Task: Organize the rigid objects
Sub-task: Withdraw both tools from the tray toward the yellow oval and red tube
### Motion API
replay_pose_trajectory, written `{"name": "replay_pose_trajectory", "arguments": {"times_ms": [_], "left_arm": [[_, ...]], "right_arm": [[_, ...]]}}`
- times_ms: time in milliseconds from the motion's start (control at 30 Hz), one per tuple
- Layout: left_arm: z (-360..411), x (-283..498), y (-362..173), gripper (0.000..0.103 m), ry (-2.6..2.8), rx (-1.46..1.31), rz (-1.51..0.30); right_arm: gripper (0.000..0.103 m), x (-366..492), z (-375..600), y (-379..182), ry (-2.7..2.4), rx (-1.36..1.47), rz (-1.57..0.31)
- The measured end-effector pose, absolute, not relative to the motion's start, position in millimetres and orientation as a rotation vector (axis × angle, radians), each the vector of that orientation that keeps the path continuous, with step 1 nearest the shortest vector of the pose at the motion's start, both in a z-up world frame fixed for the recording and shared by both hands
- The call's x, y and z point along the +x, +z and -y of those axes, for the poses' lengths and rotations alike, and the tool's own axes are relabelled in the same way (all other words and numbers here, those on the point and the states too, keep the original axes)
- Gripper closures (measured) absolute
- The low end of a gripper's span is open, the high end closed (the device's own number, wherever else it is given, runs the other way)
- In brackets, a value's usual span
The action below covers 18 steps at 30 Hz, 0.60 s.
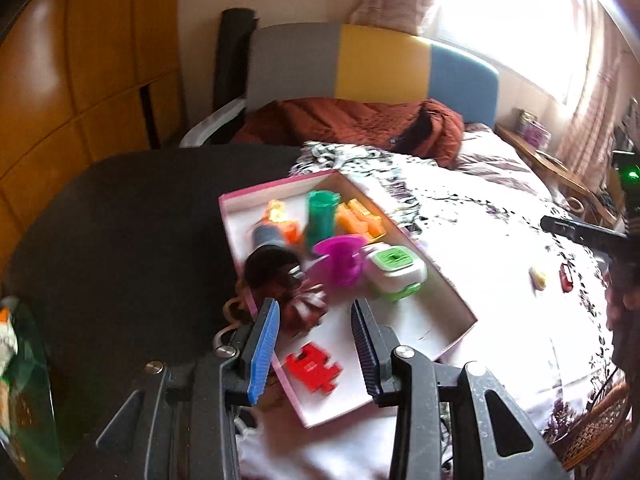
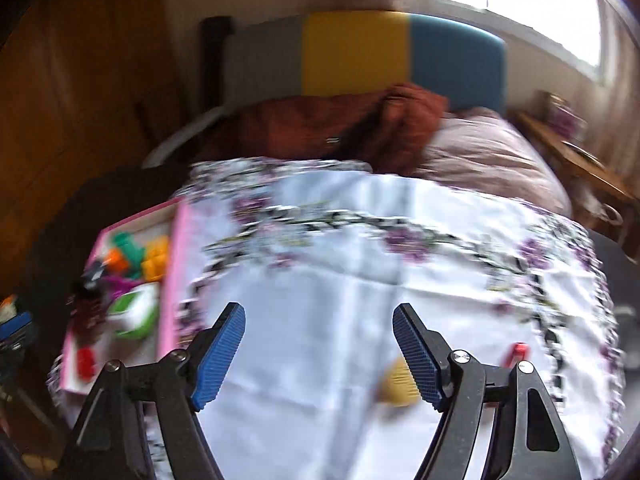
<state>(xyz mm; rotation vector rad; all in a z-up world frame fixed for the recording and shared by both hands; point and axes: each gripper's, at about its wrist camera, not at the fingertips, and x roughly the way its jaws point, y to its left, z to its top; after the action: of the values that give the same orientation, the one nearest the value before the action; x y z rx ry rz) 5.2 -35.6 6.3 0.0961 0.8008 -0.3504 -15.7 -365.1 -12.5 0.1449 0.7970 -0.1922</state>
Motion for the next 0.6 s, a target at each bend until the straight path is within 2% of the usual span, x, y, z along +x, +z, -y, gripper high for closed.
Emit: {"name": "replay_pose_trajectory", "arguments": {"times_ms": [200,333,600], "left_arm": [[83,9,18,0.066,-0.440,0.172,-0.770],[121,10,14,0.066,-0.500,0.217,-0.785],[207,8,-10,0.066,-0.651,0.310,-0.848]], "right_arm": [[0.025,-38,468,-29,-0.472,0.269,-0.776],[0.025,-63,518,-33,-0.638,0.480,-0.715],[0.020,-94,554,-39,-0.733,0.706,-0.650]]}}
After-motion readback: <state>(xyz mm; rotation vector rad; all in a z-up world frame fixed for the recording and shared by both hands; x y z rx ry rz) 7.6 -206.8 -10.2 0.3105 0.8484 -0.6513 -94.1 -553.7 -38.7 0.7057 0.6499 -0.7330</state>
